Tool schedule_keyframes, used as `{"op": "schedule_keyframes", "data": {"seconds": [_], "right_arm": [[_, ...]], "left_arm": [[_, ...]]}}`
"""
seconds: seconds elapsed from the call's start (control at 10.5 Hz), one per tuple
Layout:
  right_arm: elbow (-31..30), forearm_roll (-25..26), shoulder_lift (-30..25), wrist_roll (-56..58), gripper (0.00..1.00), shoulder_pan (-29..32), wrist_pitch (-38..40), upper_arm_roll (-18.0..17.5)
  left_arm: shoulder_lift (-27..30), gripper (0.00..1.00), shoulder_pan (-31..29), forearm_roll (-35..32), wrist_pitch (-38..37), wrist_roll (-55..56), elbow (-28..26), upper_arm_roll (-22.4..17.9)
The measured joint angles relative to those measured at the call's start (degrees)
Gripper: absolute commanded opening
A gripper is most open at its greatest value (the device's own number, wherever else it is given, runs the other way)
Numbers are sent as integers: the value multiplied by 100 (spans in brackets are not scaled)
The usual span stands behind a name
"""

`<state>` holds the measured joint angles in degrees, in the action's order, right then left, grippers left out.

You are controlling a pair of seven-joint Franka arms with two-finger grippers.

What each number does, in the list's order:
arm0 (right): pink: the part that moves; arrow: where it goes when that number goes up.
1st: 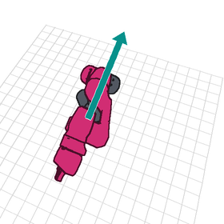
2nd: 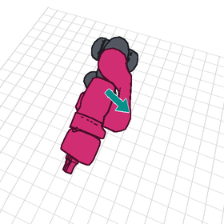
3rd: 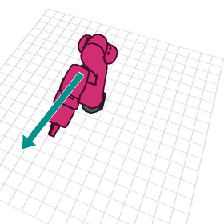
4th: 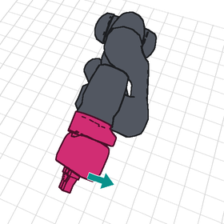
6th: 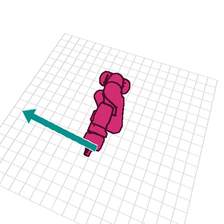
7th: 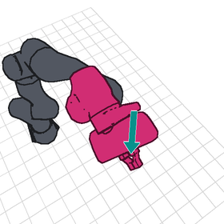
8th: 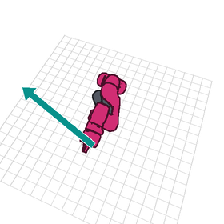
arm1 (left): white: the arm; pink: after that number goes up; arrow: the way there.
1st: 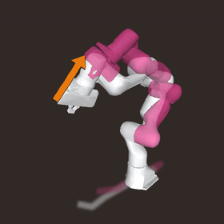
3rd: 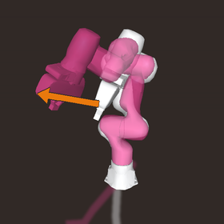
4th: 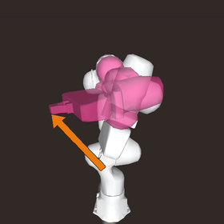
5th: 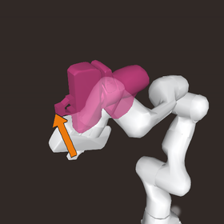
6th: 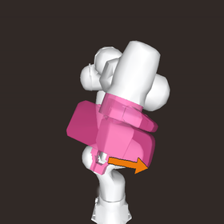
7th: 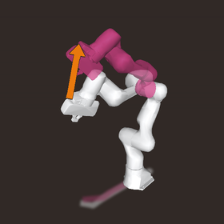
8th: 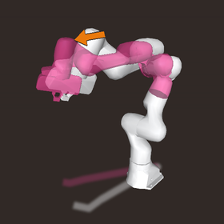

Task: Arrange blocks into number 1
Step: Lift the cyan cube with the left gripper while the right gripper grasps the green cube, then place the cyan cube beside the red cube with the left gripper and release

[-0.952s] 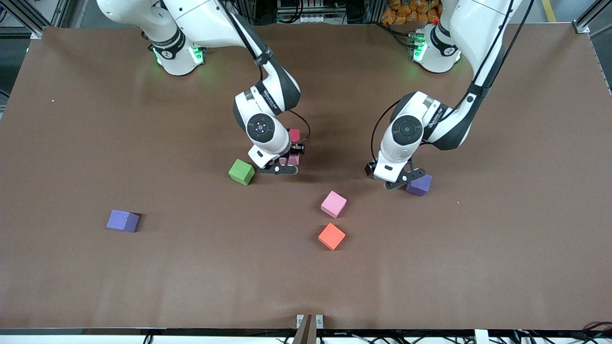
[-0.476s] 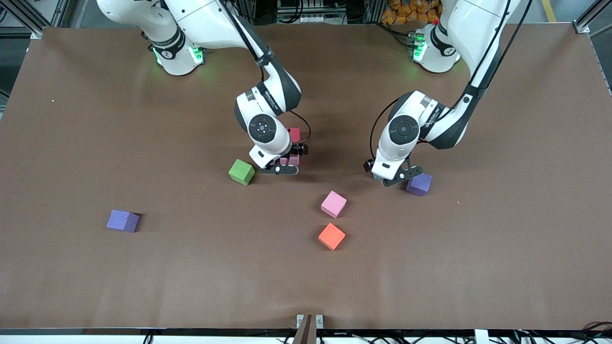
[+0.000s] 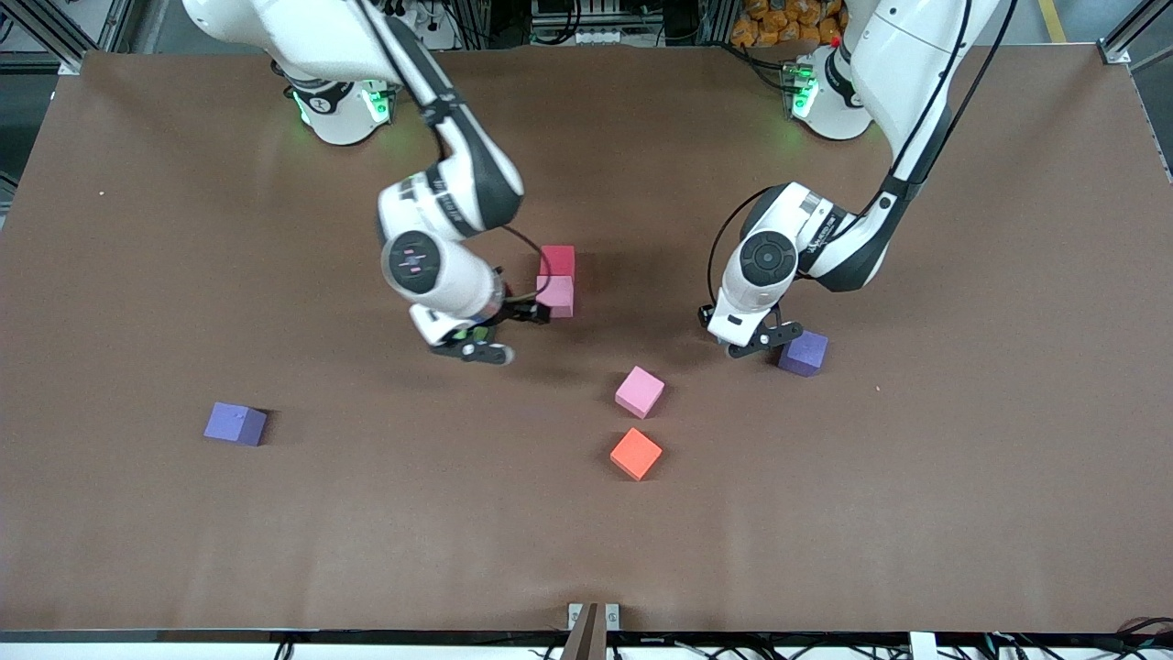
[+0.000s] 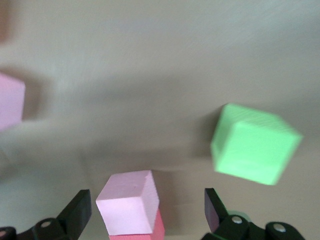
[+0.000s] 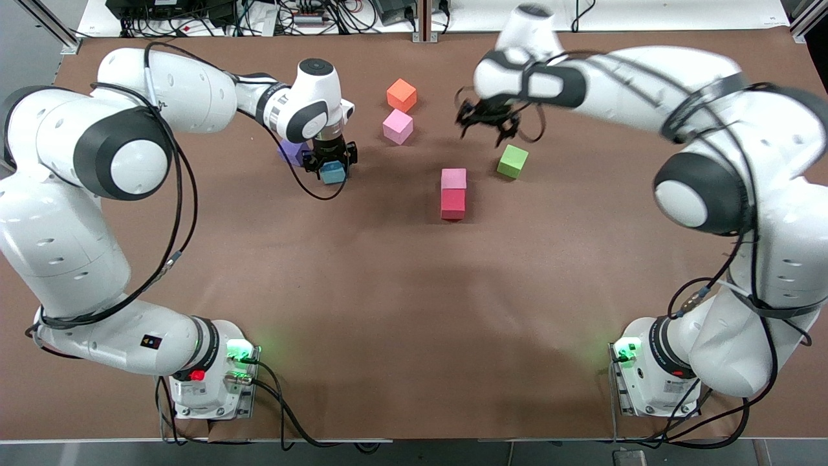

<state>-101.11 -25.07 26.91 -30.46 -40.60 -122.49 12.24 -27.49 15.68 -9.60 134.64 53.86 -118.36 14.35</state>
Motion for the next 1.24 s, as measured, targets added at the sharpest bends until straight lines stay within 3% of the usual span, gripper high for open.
{"op": "schedule_keyframes", "data": {"seconds": [0.38,0.76,0.95,1.24], "right_arm": [[-164,-16,26,-878,100,429,168,380],[-209,-48,569,-1129,100,276,-117,385],[-218,-49,627,-1139,100,217,-118,386],[-278,-49,633,-813,100,214,-117,390]], "left_arm": [[60,0,-70,0,-20,-189,115,95],[269,0,51,1,-540,12,346,1355],[210,0,516,2,-1013,290,824,1642],[-232,0,1419,2,-1076,683,1426,1651]]}}
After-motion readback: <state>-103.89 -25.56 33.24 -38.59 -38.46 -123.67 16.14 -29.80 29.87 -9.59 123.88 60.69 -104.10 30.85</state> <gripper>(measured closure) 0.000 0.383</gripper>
